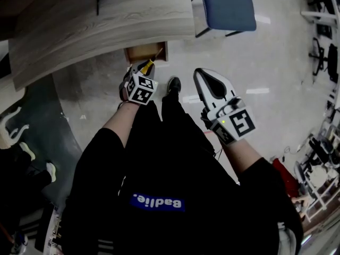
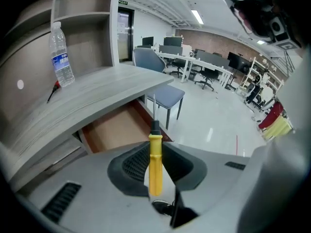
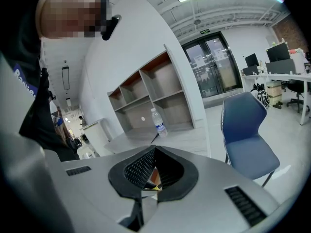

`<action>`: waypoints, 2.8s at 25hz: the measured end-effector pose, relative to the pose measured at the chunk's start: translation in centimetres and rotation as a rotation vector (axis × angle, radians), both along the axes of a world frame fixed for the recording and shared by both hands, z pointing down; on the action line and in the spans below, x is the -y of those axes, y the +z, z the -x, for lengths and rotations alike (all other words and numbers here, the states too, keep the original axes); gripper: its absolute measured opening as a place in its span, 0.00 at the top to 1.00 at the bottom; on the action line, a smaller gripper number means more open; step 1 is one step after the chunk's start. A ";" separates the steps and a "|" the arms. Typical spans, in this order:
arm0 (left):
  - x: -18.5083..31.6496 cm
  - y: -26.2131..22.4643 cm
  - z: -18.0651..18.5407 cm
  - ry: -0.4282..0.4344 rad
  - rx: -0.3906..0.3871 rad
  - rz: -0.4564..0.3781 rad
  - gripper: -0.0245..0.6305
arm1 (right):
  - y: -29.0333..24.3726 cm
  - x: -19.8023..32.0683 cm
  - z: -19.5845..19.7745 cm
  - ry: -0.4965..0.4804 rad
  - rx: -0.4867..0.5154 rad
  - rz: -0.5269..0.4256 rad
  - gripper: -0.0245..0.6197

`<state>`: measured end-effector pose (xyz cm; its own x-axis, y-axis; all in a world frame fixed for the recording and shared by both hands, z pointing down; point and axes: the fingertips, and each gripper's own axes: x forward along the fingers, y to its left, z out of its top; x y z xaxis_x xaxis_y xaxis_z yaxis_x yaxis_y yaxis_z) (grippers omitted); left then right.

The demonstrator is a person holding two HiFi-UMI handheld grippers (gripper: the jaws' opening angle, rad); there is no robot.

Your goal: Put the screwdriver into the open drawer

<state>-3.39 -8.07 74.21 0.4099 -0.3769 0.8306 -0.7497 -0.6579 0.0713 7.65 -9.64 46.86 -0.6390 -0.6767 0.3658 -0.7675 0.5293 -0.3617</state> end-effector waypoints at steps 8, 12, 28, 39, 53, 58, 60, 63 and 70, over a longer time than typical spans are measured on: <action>1.3 2.7 0.2 0.018 0.078 0.020 0.85 | 1.3 -0.6 -0.4 -0.001 -0.009 0.030 0.92; 1.7 3.9 0.8 0.024 0.117 0.035 0.85 | 1.9 -0.8 -0.8 0.007 -0.025 0.040 0.92; 3.4 6.9 0.9 0.027 0.161 0.035 0.85 | 3.4 -1.4 -1.6 0.030 -0.050 0.065 0.92; 4.1 8.4 0.9 0.026 0.181 0.052 0.85 | 3.6 -1.6 -1.7 0.039 -0.042 0.088 0.92; 4.6 10.4 1.5 0.039 0.222 0.068 0.85 | 4.2 -1.9 -2.0 0.065 -0.023 0.118 0.92; 4.7 10.9 1.5 0.046 0.223 0.079 0.85 | 4.0 -1.9 -1.9 0.071 -0.007 0.124 0.92; 4.7 11.1 1.6 0.047 0.228 0.081 0.85 | 4.0 -1.9 -1.9 0.069 -0.007 0.125 0.92; 4.7 11.1 1.4 0.056 0.237 0.085 0.84 | 4.0 -1.9 -1.8 0.066 -0.008 0.127 0.92; 4.3 11.3 0.6 0.084 0.200 0.113 0.73 | 3.6 -1.6 -1.6 0.057 -0.003 0.118 0.92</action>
